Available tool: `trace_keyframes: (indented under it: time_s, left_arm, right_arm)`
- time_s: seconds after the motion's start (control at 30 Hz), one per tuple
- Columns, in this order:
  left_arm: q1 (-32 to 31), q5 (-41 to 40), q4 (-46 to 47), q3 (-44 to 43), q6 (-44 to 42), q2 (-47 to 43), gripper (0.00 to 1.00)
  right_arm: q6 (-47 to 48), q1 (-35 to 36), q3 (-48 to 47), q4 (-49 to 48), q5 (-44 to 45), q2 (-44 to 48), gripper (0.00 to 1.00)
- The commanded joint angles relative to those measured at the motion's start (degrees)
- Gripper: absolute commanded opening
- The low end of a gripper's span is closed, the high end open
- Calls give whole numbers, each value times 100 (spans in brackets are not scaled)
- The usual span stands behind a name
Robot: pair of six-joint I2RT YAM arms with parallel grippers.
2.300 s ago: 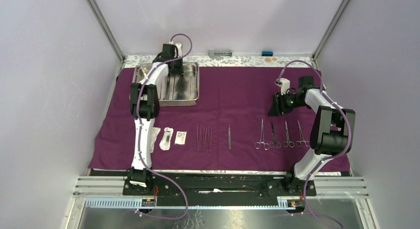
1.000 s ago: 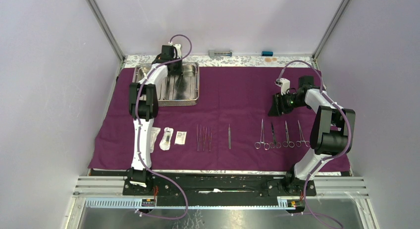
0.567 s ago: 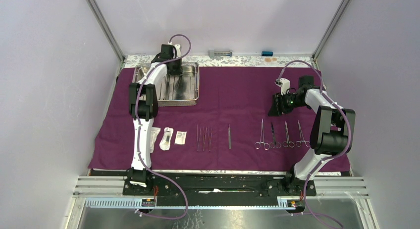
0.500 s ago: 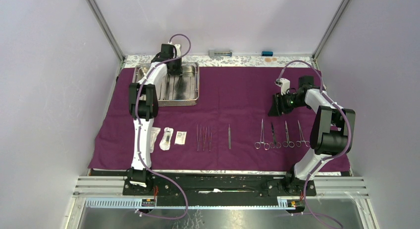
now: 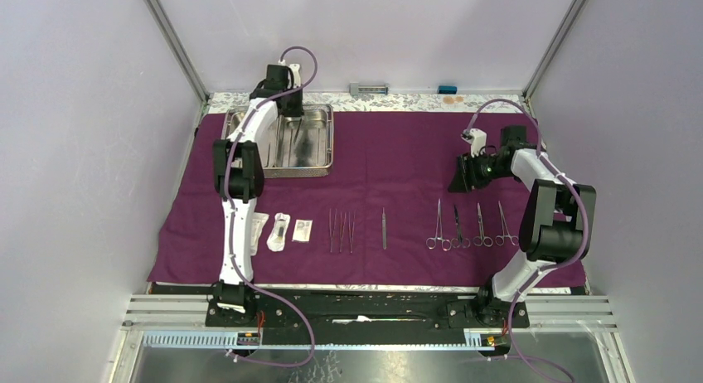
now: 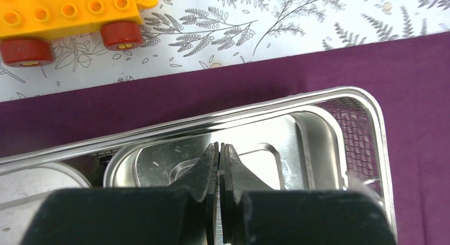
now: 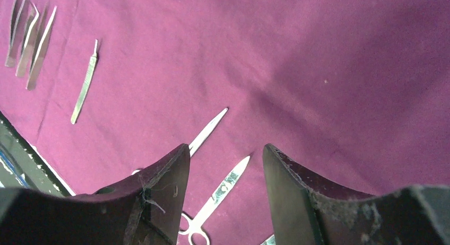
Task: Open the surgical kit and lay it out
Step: Pick up the medical item from the container, then place the medical item in the surgical kit.
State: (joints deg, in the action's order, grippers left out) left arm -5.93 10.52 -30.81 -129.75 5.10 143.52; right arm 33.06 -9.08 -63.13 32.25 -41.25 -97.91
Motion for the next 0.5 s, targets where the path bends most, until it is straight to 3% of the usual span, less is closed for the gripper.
trace_keyframes:
  time_s: [0.0, 0.3, 0.47]
  left_arm:
    - [27, 224, 296, 126, 237, -973, 0]
    - [-318, 131, 200, 509, 672, -2135, 0]
    - [-848, -55, 682, 1685, 1403, -3134, 0]
  right_arm:
    - [-364, 134, -135, -325, -339, 458, 59]
    - [-1737, 584, -384, -1406, -595, 988, 59]
    - [-2723, 677, -218, -2258, -712, 1328, 58]
